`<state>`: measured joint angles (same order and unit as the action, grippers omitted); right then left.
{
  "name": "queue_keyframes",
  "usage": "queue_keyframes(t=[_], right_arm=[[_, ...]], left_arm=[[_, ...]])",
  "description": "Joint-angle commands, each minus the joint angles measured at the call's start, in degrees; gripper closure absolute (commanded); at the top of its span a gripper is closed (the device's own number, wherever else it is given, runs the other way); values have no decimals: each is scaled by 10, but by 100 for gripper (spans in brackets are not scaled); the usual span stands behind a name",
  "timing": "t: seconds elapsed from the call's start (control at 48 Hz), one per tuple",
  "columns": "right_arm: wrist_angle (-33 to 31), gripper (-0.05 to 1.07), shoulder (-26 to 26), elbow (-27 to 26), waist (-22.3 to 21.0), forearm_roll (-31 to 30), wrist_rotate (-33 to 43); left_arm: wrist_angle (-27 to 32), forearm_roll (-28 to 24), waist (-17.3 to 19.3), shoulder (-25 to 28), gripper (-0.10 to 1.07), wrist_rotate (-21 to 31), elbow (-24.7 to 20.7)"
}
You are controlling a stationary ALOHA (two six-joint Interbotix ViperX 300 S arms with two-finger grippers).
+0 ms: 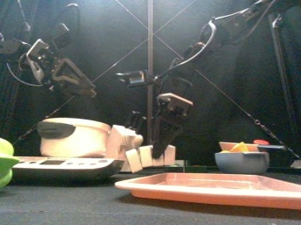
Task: Grab white sushi roll
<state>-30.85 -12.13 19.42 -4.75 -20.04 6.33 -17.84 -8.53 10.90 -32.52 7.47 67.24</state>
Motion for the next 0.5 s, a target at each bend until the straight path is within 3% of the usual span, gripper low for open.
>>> queue_keyframes(t=[0.0, 0.312, 0.479], right_arm=[[2, 32, 45, -1, -3, 4, 1], [-2, 32, 54, 14, -3, 13, 4], [-32, 33, 69, 11, -7, 48, 5]], left_arm=[[-3, 1, 2, -1, 22, 0, -8], [-3, 1, 2, -1, 22, 1, -8], [-3, 1, 2, -1, 22, 1, -9]])
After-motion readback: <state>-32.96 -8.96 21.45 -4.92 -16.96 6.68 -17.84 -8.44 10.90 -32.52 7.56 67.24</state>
